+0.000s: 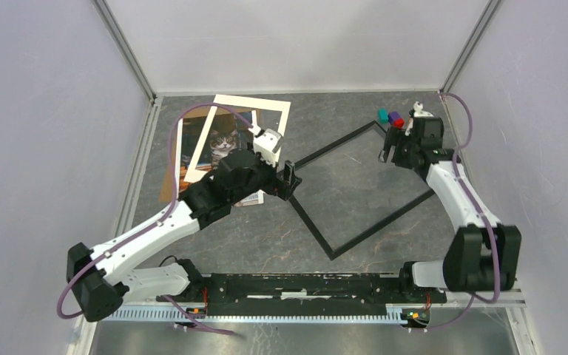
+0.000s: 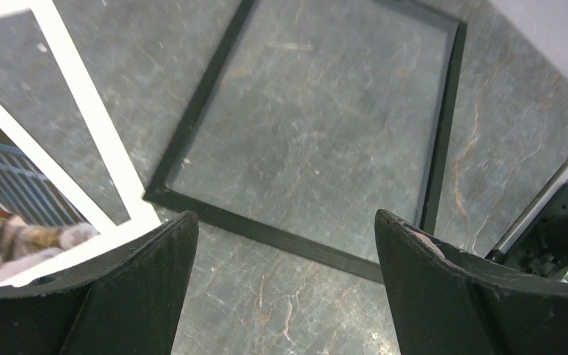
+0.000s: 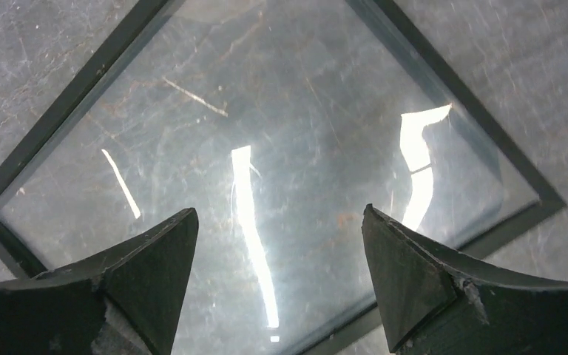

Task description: Put the photo into the frame

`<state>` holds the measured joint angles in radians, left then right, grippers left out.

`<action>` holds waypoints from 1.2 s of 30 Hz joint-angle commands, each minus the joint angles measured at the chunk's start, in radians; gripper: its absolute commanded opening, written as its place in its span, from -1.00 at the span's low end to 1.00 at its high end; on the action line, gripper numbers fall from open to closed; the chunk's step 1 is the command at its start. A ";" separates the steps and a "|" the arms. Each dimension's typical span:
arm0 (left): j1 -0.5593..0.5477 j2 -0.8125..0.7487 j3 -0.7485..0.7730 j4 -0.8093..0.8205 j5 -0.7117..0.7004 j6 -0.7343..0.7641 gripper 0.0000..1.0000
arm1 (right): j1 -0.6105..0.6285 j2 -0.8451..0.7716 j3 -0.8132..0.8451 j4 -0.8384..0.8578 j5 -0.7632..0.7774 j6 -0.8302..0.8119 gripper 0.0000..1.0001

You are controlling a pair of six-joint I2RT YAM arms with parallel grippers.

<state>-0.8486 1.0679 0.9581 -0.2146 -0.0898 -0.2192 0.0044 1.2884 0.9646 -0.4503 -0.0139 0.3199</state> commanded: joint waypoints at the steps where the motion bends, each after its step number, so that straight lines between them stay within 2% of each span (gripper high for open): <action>1: -0.001 0.119 0.042 -0.019 0.072 -0.097 0.90 | 0.002 0.132 0.135 0.043 -0.086 -0.107 0.73; 3: -0.001 0.172 0.050 -0.020 0.122 -0.127 0.89 | 0.002 0.171 0.135 0.067 -0.154 -0.136 0.74; 6: 0.001 0.215 0.041 0.001 0.156 -0.186 0.88 | 0.001 0.250 0.208 -0.015 -0.101 -0.197 0.74; 9: 0.009 0.244 0.031 -0.006 0.194 -0.281 0.85 | 0.043 0.254 0.197 0.011 -0.144 -0.221 0.74; 12: 0.021 0.223 0.014 -0.057 0.139 -0.405 0.84 | 0.208 0.270 0.197 -0.027 -0.120 -0.264 0.74; 15: 0.049 0.123 -0.035 -0.129 0.027 -0.528 0.83 | 0.403 0.274 0.151 -0.074 -0.036 -0.271 0.66; 18: 0.075 0.022 -0.083 -0.213 -0.051 -0.591 0.83 | 0.580 0.232 0.077 -0.070 0.007 -0.254 0.61; 21: 0.111 -0.056 -0.103 -0.340 -0.107 -0.636 0.84 | 0.708 0.174 0.003 -0.066 0.065 -0.222 0.59; 24: 0.144 -0.145 -0.142 -0.405 -0.127 -0.682 0.85 | 0.779 0.092 -0.080 -0.055 0.117 -0.209 0.57; 28: 0.181 -0.225 -0.213 -0.385 -0.104 -0.759 0.89 | 0.881 0.014 -0.193 0.007 0.093 -0.171 0.50; 31: 0.204 -0.229 -0.244 -0.340 -0.065 -0.821 0.90 | 0.965 0.015 -0.228 0.014 0.139 -0.114 0.25; 36: 0.219 -0.193 -0.278 -0.281 -0.013 -0.874 0.90 | 1.072 0.035 -0.234 0.038 0.252 -0.049 0.21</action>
<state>-0.6399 0.8570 0.6983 -0.5663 -0.1436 -0.9905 1.0210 1.3109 0.7315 -0.4751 0.1257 0.1940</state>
